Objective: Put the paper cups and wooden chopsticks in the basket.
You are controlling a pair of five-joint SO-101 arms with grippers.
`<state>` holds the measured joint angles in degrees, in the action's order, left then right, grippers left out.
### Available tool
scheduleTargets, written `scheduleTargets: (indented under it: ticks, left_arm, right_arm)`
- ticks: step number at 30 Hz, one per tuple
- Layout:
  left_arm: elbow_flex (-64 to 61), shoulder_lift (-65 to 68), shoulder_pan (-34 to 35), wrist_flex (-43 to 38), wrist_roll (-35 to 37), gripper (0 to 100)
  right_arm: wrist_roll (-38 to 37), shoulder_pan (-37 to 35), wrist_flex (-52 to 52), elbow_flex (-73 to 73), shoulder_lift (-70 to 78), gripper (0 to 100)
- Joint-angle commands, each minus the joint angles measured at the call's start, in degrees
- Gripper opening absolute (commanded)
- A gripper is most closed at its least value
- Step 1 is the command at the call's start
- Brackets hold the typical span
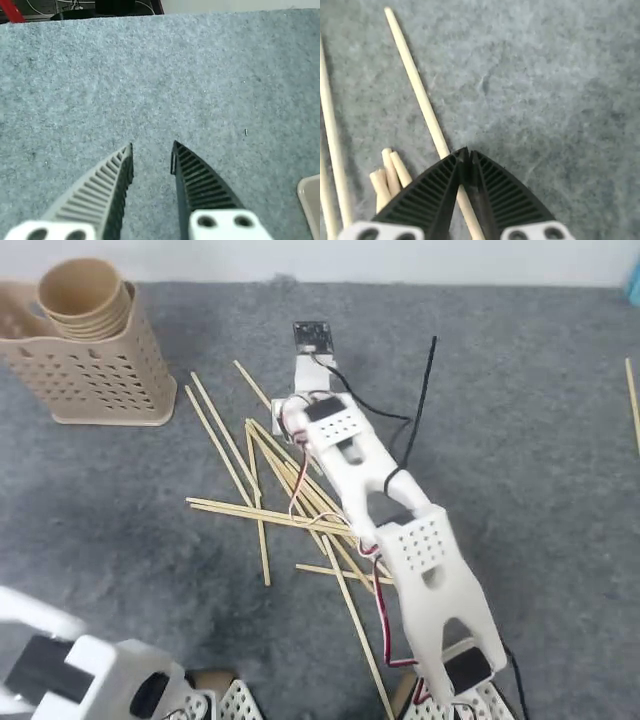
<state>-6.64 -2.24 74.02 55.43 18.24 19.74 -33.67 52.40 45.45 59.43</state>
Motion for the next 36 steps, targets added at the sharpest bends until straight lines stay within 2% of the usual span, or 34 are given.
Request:
scheduleTargets:
  ticks: [1,3,9,14,19,27,31,36]
  left_arm:
    - [1.19,-0.35,0.88,-1.58,0.79,12]
    - [1.19,-0.35,1.41,-2.9,0.79,12]
    - [1.19,-0.35,2.11,-4.57,0.79,12]
    - [1.45,-0.44,2.11,-4.66,0.79,12]
    - [1.8,-0.79,1.93,-4.57,0.79,12]
    - [2.68,-0.88,2.02,-4.48,0.79,12]
    - [2.68,-0.97,1.76,-4.48,0.79,12]
    - [2.77,-0.97,1.58,-4.57,0.88,12]
  right_arm:
    - [-11.43,-5.32,14.99,13.98,2.15,0.8]
    - [-16.0,-8.4,20.79,18.11,3.65,0.9]
    - [-19.52,-14.81,32.92,26.2,7.6,0.9]
    - [-19.96,-17.54,43.47,33.58,10.42,0.9]
    - [-19.52,-16.48,50.15,47.91,14.46,0.9]
    - [-11.6,-12.44,50.59,50.81,11.74,0.8]
    - [-11.25,-9.8,50.95,50.73,8.48,0.8]
    - [-11.25,-9.8,51.12,47.12,1.1,0.8]
